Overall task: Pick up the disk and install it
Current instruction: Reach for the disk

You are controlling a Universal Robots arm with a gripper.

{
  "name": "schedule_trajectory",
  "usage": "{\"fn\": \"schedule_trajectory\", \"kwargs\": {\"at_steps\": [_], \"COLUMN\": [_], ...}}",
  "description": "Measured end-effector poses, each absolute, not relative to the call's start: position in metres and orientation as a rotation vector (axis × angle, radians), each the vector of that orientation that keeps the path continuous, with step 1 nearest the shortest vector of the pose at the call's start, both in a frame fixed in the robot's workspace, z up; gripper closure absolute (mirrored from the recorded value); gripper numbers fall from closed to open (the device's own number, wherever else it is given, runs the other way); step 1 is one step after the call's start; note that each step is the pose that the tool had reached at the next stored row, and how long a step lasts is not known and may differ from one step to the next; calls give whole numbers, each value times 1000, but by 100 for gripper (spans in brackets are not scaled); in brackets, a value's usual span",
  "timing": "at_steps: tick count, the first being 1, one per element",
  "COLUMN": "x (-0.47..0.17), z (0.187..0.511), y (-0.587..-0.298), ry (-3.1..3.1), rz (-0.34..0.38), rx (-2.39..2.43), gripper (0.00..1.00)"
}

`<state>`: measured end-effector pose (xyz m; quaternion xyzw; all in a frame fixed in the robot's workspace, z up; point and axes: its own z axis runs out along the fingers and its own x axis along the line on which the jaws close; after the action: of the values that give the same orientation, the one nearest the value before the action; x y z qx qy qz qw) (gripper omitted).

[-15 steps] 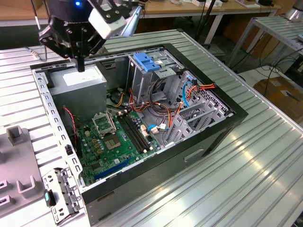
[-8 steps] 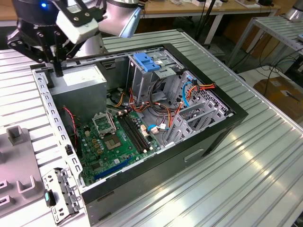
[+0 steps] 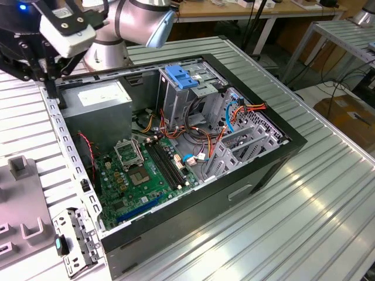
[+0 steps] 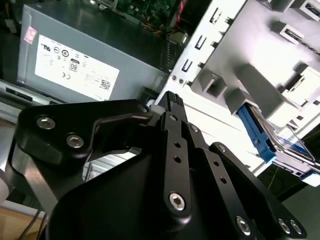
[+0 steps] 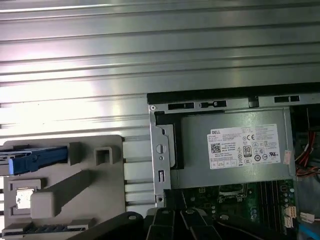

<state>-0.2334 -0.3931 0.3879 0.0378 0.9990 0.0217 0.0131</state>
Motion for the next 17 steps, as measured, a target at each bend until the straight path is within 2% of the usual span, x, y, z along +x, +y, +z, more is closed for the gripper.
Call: {"fn": "schedule_trajectory", "kwargs": {"at_steps": [17], "x": [-303], "z": [382], "y": [-389], "ry": [3114], "rz": [68], "rx": [118], "gripper": [89]}}
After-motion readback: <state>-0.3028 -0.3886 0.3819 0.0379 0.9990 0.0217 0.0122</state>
